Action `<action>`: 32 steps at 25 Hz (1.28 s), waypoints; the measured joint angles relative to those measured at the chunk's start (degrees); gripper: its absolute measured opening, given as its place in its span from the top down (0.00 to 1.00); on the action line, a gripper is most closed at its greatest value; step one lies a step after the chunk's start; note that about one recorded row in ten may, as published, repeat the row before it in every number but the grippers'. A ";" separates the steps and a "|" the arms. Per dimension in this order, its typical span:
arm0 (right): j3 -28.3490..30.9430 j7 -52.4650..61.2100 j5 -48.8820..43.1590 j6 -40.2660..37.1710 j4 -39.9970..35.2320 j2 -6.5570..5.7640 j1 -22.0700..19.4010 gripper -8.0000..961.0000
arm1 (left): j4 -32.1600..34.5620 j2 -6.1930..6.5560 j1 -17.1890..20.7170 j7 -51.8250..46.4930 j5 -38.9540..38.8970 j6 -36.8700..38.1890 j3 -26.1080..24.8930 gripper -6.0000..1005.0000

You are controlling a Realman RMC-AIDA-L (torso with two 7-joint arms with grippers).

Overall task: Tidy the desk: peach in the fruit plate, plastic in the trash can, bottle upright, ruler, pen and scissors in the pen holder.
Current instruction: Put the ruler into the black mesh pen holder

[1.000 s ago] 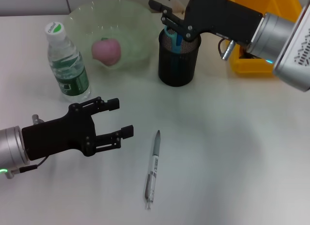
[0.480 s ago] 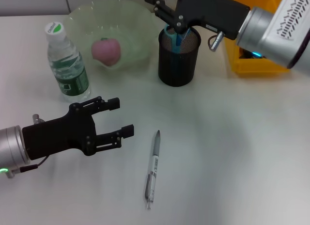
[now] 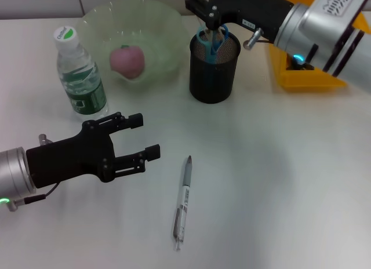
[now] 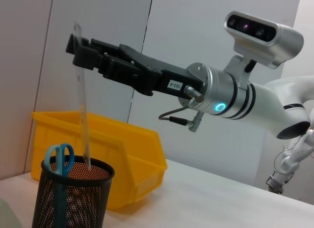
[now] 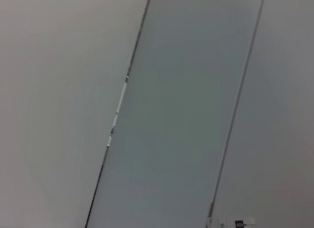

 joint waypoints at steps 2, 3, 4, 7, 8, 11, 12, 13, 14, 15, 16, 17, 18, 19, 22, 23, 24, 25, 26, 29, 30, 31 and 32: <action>-0.09 1.33 0.22 1.10 0.33 0.00 0.40 0.60 | 0.00 0.04 -0.02 -0.01 -0.02 0.00 0.00 0.21; 0.03 2.05 0.22 1.61 0.51 0.00 0.65 0.60 | 0.00 0.04 -0.02 -0.01 -0.02 0.00 0.00 0.21; 0.16 2.82 0.23 2.06 0.71 0.00 0.90 0.60 | 0.00 0.04 -0.02 -0.01 -0.03 0.00 0.00 0.21; 0.42 5.06 0.26 3.19 1.06 -0.01 1.49 0.60 | 0.11 0.07 -0.04 -0.01 -0.03 0.00 0.02 0.21; 0.42 5.71 0.26 3.51 1.16 -0.01 1.60 0.60 | 0.15 0.07 -0.05 -0.01 -0.03 0.01 0.04 0.21; 0.46 6.62 0.83 4.31 1.91 -0.02 1.99 0.60 | 0.25 0.08 -0.05 -0.01 -0.03 0.12 0.11 0.21; 0.47 6.65 1.45 4.52 2.15 -0.02 2.05 0.60 | 0.27 0.10 -0.04 -0.01 -0.03 0.17 0.12 0.21; 0.48 6.68 2.11 4.73 2.41 -0.03 2.12 0.60 | 0.29 0.13 -0.05 -0.01 -0.03 0.28 0.15 0.21; 0.48 6.72 2.91 4.88 2.65 -0.03 2.12 0.60 | 0.31 0.15 -0.04 -0.02 -0.03 0.41 0.16 0.21; 0.48 6.73 3.61 4.99 2.80 -0.03 2.11 0.60 | 0.33 0.16 -0.04 -0.01 -0.03 0.51 0.16 0.21; 0.48 6.74 4.07 5.04 2.91 -0.03 2.07 0.60 | 0.35 0.16 0.01 -0.01 -0.03 0.70 0.14 0.21; 0.48 6.74 4.37 5.02 3.01 -0.03 1.94 0.60 | 0.40 0.16 0.06 0.00 -0.03 0.85 0.09 0.21; 0.47 6.77 4.53 4.97 3.09 -0.03 1.79 0.60 | 0.45 0.17 0.08 0.00 -0.03 0.95 0.07 0.21; 0.47 6.88 4.56 4.86 3.09 -0.03 1.66 0.60 | 0.49 0.19 0.07 0.01 -0.03 1.02 0.07 0.21; 0.45 7.48 4.58 4.59 3.09 -0.03 1.31 0.60 | 0.52 0.24 0.00 0.00 -0.03 1.24 0.09 0.21; 0.45 7.60 4.59 4.57 3.09 -0.03 1.17 0.60 | 0.53 0.25 -0.03 0.13 -0.03 1.32 0.10 0.21; 0.44 7.71 4.60 4.57 3.09 -0.03 1.05 0.60 | 0.53 0.25 -0.03 0.13 -0.03 1.32 0.10 0.21; 0.44 7.98 4.61 4.56 3.08 -0.03 0.97 0.60 | 0.53 0.25 -0.05 0.18 -0.03 1.33 0.11 0.21; 0.36 8.64 4.63 4.55 2.99 -0.02 0.91 0.60 | 0.57 0.25 -0.06 0.30 -0.03 1.40 0.16 0.21; 0.35 8.90 4.64 4.53 2.95 -0.03 0.90 0.56 | 0.60 0.25 -0.06 0.38 -0.03 1.52 0.16 0.21; 0.36 8.92 4.65 4.53 2.94 -0.03 0.87 0.55 | 0.61 0.25 -0.09 0.42 -0.03 1.55 0.16 0.21; 0.29 8.93 4.66 4.50 2.93 -0.02 0.81 0.53 | 0.62 0.25 -0.18 0.47 -0.03 1.59 0.17 0.21; 0.29 8.93 4.66 4.50 2.93 -0.02 0.81 0.52 | 0.62 0.25 -0.18 0.47 -0.03 1.59 0.17 0.21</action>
